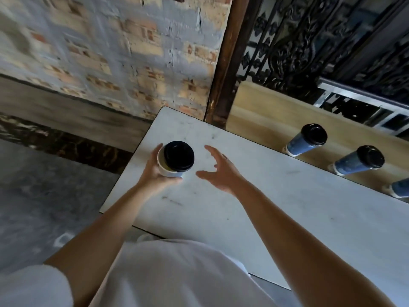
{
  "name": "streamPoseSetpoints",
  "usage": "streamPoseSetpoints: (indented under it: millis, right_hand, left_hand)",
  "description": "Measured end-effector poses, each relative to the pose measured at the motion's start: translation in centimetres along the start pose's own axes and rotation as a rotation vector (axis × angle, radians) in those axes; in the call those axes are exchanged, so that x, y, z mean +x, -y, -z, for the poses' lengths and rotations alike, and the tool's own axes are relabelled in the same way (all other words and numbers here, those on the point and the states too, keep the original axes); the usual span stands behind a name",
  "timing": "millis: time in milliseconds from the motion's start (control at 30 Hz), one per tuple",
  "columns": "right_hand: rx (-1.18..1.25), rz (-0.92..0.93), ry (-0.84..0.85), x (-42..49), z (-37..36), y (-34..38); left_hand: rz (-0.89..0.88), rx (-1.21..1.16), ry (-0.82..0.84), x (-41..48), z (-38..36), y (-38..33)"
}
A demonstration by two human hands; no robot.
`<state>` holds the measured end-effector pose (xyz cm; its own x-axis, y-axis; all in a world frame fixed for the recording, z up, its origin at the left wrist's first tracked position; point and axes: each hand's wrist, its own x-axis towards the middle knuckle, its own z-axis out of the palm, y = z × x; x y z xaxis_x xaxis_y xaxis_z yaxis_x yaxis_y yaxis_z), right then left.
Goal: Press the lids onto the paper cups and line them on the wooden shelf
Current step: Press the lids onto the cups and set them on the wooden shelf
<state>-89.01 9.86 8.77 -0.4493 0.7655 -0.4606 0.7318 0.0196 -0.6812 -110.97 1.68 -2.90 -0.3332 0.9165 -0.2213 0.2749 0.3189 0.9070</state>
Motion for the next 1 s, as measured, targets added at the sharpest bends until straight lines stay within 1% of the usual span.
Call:
streamPoseSetpoints:
  millis: [67, 200, 367, 533, 667, 833, 1000]
  right_hand:
    - [-0.069, 0.078, 0.041, 1.1, -0.3, 1.9]
    - [-0.151, 0.126, 0.064, 2.4, -1.6, 3.5]
    - [-0.214, 0.174, 0.001, 1.9, -1.5, 4.0]
    - [-0.349, 0.260, -0.043, -0.2, 0.5, 3.3]
    - [-0.376, 0.250, -0.086, -1.8, 2.0, 2.7]
    - [-0.407, 0.217, -0.019, -3.0, 1.7, 1.7]
    - [-0.403, 0.192, 0.002, -3.3, 1.0, 1.3]
  left_hand:
    - [-0.076, -0.078, 0.036, 0.2, -0.3, -1.5]
    - [-0.035, -0.130, 0.076, 0.0, -0.6, -1.4]
    - [-0.007, -0.075, 0.038, -1.6, -2.0, -2.3]
    - [0.017, -0.032, 0.041, -3.5, -4.2, -3.2]
    - [0.014, -0.040, 0.101, -4.2, -6.1, -3.7]
    - [0.038, -0.023, 0.163, -4.2, -7.0, -4.4]
    - [0.071, -0.036, 0.202, -4.6, -7.5, -4.8]
